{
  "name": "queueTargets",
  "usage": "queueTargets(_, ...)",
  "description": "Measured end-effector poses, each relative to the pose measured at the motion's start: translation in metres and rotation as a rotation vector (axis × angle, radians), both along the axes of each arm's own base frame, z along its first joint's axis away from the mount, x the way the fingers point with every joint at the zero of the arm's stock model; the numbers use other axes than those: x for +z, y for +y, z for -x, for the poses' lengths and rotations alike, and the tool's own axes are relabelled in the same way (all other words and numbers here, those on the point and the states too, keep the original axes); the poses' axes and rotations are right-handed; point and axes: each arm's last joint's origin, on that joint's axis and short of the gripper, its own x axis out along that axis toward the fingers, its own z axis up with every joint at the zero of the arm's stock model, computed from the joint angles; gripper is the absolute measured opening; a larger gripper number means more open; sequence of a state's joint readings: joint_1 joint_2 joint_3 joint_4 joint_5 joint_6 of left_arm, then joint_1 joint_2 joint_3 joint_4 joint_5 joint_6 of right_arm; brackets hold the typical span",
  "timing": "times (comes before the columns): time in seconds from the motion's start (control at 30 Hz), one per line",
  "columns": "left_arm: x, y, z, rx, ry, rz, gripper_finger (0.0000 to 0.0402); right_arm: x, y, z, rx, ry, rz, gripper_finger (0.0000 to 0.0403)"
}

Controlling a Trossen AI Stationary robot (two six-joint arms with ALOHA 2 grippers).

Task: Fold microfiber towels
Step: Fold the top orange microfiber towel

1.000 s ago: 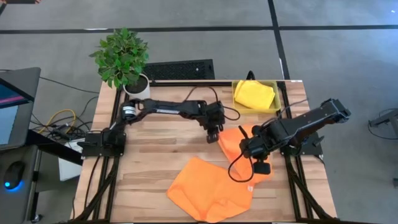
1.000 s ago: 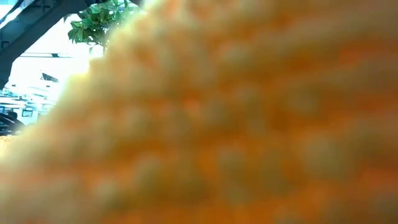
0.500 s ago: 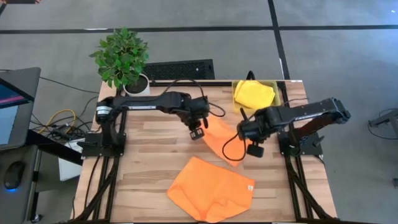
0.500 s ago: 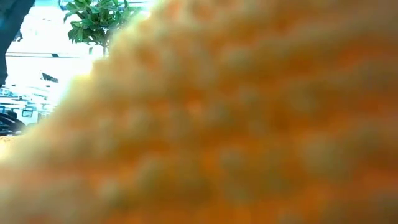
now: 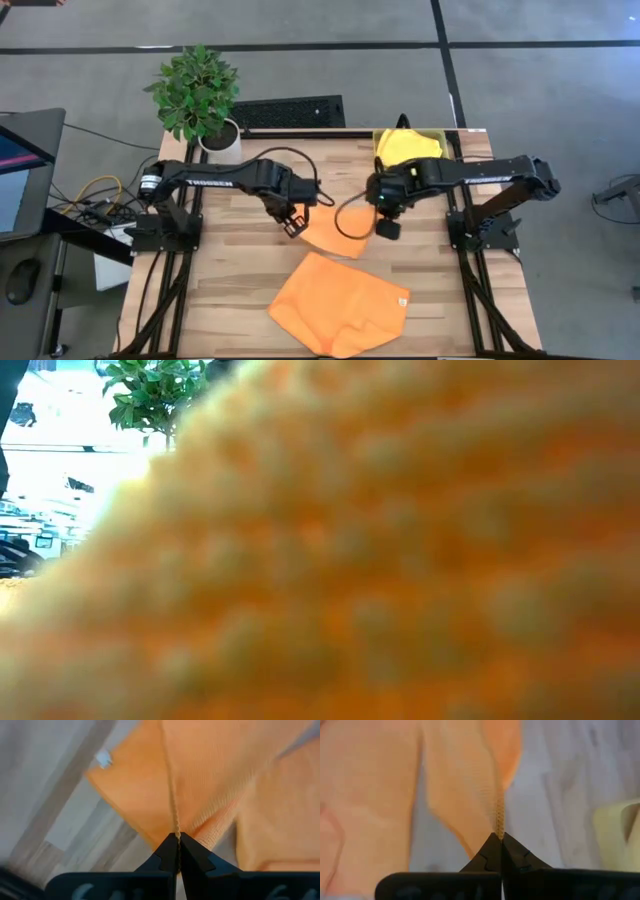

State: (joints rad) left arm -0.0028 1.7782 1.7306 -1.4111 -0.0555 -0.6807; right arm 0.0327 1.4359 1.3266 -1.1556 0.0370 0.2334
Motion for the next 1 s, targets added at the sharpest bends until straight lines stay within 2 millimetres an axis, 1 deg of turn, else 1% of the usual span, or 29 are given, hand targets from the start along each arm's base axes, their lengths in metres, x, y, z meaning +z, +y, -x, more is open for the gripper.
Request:
queueTargets(0.1,0.0,-0.002,0.0,0.073,-0.003,-0.081,0.0,-0.009,-0.01,-0.009,-0.049,-0.004,0.052,0.0008)
queueTargets(0.17,0.0,0.001,0.0,0.114,-0.012,-0.15,0.0,-0.016,-0.016,-0.018,-0.041,-0.022,0.087,0.0008)
queueTargets(0.27,0.001,0.013,0.0,0.181,-0.026,-0.247,0.0,-0.027,-0.029,-0.03,-0.01,-0.003,0.177,0.0008)
queueTargets(0.33,0.003,0.025,0.001,0.21,-0.028,-0.286,0.0,-0.03,-0.041,-0.036,-0.019,-0.004,0.25,0.0008)
queueTargets(0.4,0.005,0.037,0.002,0.239,-0.041,-0.331,0.0,-0.026,-0.055,-0.04,-0.05,-0.003,0.332,0.0008)
queueTargets(0.5,0.009,0.053,0.006,0.265,-0.036,-0.429,0.0,-0.014,-0.073,-0.043,-0.117,-0.034,0.455,0.0008)
queueTargets(0.57,0.016,0.061,0.012,0.291,-0.053,-0.482,0.0,-0.002,-0.081,-0.044,-0.158,-0.073,0.525,0.0008)
queueTargets(0.63,0.025,0.064,0.016,0.3,-0.089,-0.537,0.0,0.011,-0.085,-0.04,-0.183,-0.092,0.561,0.0008)
queueTargets(0.7,0.033,0.064,0.02,0.296,-0.124,-0.59,0.0,0.023,-0.084,-0.037,-0.185,-0.131,0.575,0.0008)
queueTargets(0.83,0.044,0.053,0.024,0.233,-0.168,-0.604,0.0,0.03,-0.069,-0.028,-0.129,-0.142,0.541,0.0008)
queueTargets(0.93,0.039,0.039,0.023,0.159,-0.152,-0.561,0.0,0.028,-0.056,-0.025,-0.05,-0.111,0.474,0.0008)
queueTargets(1.0,0.029,0.028,0.022,0.112,-0.124,-0.515,0.0,0.025,-0.047,-0.023,0.005,-0.08,0.422,0.0008)
